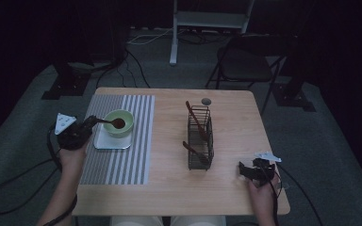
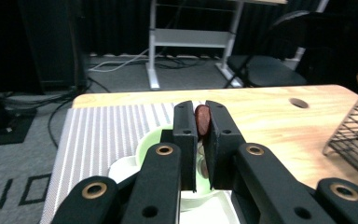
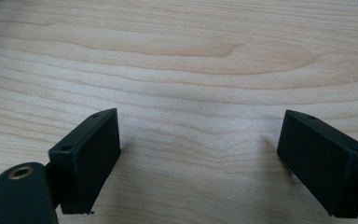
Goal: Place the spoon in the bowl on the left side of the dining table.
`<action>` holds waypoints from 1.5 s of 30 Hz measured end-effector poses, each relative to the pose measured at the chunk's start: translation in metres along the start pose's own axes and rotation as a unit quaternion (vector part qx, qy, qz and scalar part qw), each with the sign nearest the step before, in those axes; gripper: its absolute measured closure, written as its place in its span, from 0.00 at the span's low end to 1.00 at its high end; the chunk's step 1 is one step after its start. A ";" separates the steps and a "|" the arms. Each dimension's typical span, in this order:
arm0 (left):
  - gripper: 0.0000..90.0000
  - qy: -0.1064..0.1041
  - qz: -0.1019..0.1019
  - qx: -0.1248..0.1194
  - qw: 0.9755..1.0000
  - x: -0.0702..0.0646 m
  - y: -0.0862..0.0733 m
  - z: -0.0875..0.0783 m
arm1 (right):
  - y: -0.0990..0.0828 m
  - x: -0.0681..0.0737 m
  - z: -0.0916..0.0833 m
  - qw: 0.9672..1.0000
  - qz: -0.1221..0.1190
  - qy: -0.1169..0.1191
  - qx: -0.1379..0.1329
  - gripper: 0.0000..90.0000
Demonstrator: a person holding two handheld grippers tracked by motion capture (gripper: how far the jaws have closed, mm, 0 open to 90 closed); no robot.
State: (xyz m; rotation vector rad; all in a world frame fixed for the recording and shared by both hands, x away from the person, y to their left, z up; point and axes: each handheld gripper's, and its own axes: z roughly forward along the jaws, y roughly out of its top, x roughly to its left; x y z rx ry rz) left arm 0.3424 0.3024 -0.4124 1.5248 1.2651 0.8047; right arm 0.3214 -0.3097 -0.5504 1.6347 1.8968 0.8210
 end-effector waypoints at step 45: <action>0.40 0.031 -0.019 0.103 0.994 0.004 -0.070 0.034 | 0.000 0.000 0.000 1.000 0.000 0.000 0.000 0.14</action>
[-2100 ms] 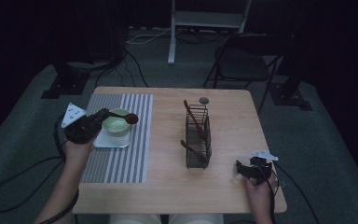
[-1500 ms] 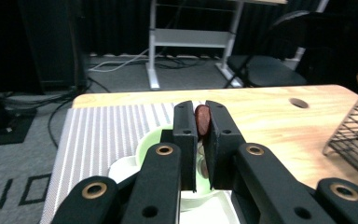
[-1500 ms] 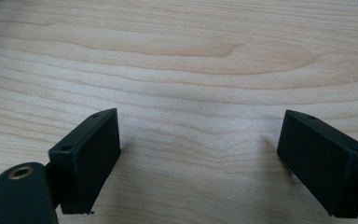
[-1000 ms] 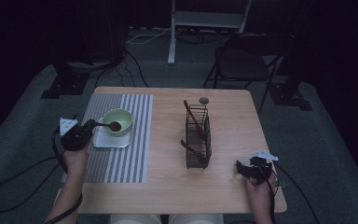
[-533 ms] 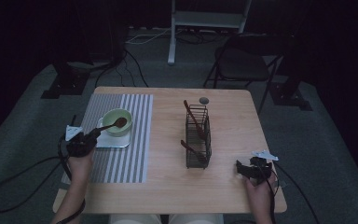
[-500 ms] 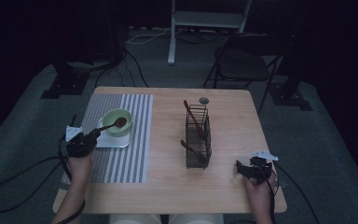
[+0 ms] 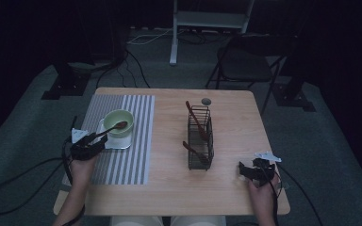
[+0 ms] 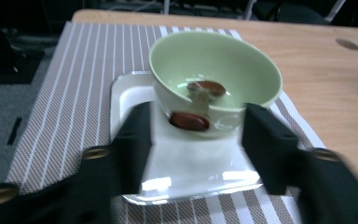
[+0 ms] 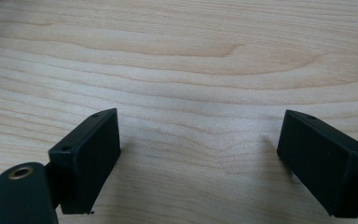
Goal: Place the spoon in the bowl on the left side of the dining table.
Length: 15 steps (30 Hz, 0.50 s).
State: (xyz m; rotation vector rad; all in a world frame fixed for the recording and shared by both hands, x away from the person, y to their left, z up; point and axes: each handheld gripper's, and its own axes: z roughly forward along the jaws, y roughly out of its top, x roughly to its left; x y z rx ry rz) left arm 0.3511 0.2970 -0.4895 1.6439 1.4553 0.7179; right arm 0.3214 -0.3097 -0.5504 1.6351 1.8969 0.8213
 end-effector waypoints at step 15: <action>0.00 0.001 0.005 0.039 0.999 0.003 -0.017 -0.008 | 0.000 0.000 0.000 1.000 0.000 0.000 0.000 0.14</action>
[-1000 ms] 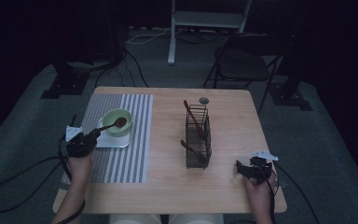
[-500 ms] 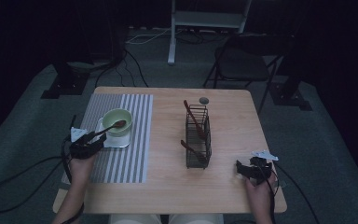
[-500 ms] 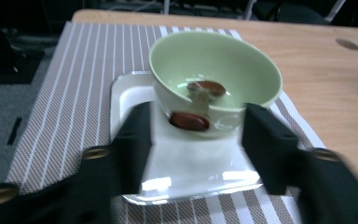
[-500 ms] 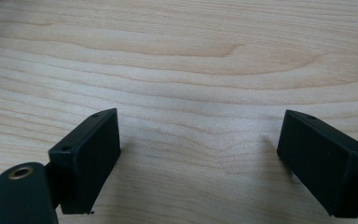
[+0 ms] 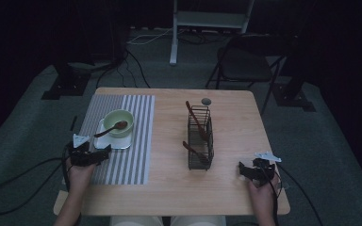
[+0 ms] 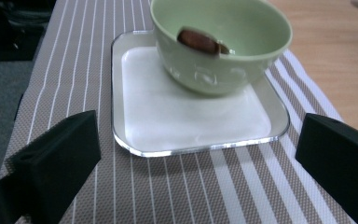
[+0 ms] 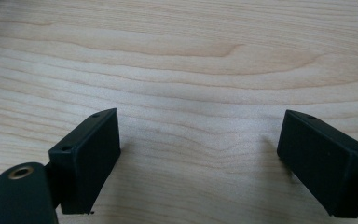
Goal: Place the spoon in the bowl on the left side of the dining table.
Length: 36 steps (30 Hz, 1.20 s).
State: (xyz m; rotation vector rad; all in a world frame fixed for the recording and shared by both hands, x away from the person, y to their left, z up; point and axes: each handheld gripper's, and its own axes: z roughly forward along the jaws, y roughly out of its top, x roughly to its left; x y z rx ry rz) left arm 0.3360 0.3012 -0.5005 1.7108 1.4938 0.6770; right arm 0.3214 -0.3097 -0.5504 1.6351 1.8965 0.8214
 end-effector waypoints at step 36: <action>0.00 -0.001 0.026 0.000 1.000 0.001 -0.072 -0.065 | 0.000 0.000 0.000 1.000 0.000 0.000 0.001 0.14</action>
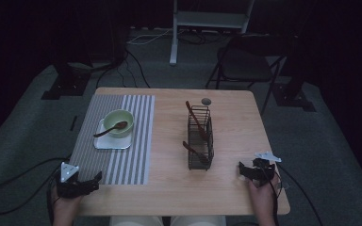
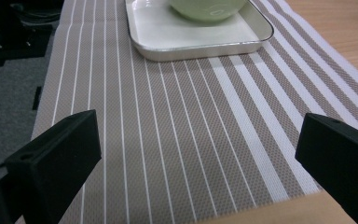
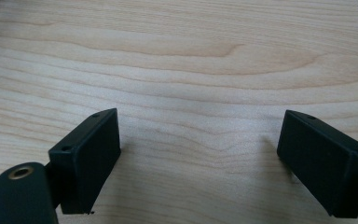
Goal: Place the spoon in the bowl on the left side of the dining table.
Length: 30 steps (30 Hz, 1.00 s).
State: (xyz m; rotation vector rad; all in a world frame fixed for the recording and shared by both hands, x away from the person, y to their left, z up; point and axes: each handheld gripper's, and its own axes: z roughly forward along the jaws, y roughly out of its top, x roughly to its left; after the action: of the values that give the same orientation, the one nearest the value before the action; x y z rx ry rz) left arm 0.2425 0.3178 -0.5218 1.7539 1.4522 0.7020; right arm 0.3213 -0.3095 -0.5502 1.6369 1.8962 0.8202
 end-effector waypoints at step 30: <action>0.00 0.067 -0.008 0.008 0.998 0.020 -0.045 -0.028 | 0.000 0.000 0.000 1.000 0.001 0.001 0.000 0.14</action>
State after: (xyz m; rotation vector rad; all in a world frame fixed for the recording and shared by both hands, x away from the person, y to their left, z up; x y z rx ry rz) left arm 0.1988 0.3468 -0.5428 1.7325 1.5644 0.8157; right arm 0.3210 -0.3094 -0.5503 1.6392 1.8946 0.8230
